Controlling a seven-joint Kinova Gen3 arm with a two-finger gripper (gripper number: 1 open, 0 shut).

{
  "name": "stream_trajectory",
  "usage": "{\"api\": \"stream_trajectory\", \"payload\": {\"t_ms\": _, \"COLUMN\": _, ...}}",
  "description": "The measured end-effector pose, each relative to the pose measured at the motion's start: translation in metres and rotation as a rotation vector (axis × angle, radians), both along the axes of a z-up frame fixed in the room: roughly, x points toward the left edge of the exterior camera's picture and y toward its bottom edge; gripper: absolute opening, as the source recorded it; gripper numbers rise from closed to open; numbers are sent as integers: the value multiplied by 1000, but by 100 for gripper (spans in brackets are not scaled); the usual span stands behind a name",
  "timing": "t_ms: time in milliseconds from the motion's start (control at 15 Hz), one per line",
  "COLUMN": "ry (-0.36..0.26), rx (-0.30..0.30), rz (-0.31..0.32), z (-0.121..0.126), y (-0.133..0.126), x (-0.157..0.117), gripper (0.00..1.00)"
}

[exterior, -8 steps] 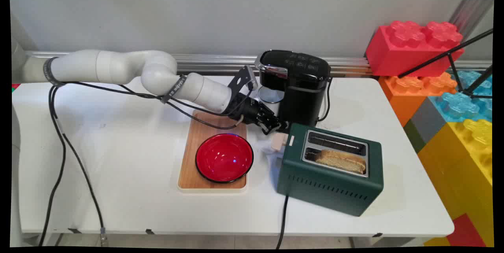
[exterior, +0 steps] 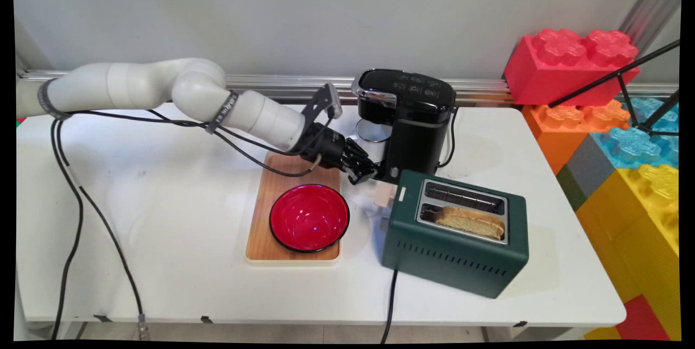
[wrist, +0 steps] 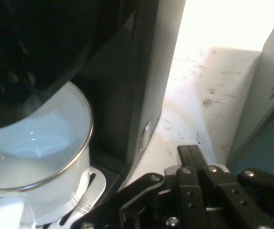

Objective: Press the toaster switch

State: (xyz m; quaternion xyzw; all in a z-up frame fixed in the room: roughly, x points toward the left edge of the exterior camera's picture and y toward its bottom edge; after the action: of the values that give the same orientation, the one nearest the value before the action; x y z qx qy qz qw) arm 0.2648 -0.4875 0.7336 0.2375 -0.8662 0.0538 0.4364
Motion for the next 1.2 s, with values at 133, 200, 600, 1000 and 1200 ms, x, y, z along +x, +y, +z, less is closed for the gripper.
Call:
{"api": "stream_trajectory", "payload": {"t_ms": 133, "ry": -6, "rx": -1, "rz": -7, "z": 12, "y": 3, "x": 5, "gripper": 0}}
{"api": "stream_trajectory", "payload": {"t_ms": 200, "ry": -11, "rx": -1, "rz": -18, "z": 18, "y": 4, "x": 7, "gripper": 0}}
{"api": "stream_trajectory", "payload": {"t_ms": 600, "ry": -46, "rx": -22, "rz": -154, "z": 61, "y": 11, "x": 9, "gripper": 0}}
{"api": "stream_trajectory", "payload": {"t_ms": 1000, "ry": -95, "rx": -35, "rz": -282, "z": 103, "y": 7, "x": 0, "gripper": 0}}
{"api": "stream_trajectory", "payload": {"t_ms": 1200, "ry": -119, "rx": -37, "rz": -324, "z": 120, "y": 3, "x": -5, "gripper": 0}}
